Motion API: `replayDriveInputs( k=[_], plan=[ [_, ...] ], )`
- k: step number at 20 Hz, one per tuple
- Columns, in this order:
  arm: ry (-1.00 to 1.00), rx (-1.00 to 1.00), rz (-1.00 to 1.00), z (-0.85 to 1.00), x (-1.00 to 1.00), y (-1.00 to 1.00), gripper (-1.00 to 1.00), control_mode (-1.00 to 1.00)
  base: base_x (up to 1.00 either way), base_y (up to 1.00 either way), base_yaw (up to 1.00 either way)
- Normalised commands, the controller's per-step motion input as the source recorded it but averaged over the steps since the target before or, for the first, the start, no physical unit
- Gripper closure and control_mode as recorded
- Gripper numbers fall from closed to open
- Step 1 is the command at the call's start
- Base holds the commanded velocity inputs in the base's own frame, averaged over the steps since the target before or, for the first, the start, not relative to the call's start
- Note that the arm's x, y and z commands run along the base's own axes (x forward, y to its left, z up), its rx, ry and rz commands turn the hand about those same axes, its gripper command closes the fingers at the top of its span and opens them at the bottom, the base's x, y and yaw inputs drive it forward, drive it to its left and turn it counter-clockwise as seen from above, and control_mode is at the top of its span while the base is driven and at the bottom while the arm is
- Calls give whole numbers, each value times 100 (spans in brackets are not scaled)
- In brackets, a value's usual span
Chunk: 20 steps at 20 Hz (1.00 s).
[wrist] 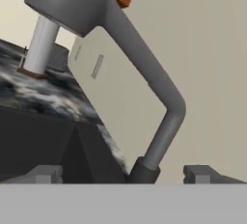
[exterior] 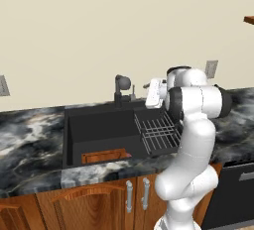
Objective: Turn on the sink faucet with hot water and rinse the cutting board for ten seconds, then turn off the faucet. Push the cutting board to reach the water if necessary.
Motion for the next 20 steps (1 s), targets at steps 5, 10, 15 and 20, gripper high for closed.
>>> replayDriveInputs(
  k=[5,10,15,20],
  plan=[
    [3,0,0,-29,25,13,-100,-100,0,0,0],
    [8,0,0,-34,35,2,-100,-100,0,0,0],
    [3,0,0,-4,51,-2,-100,-100,0,0,0],
    [0,1,5,-1,33,0,-100,-100,0,0,0]
  ],
)
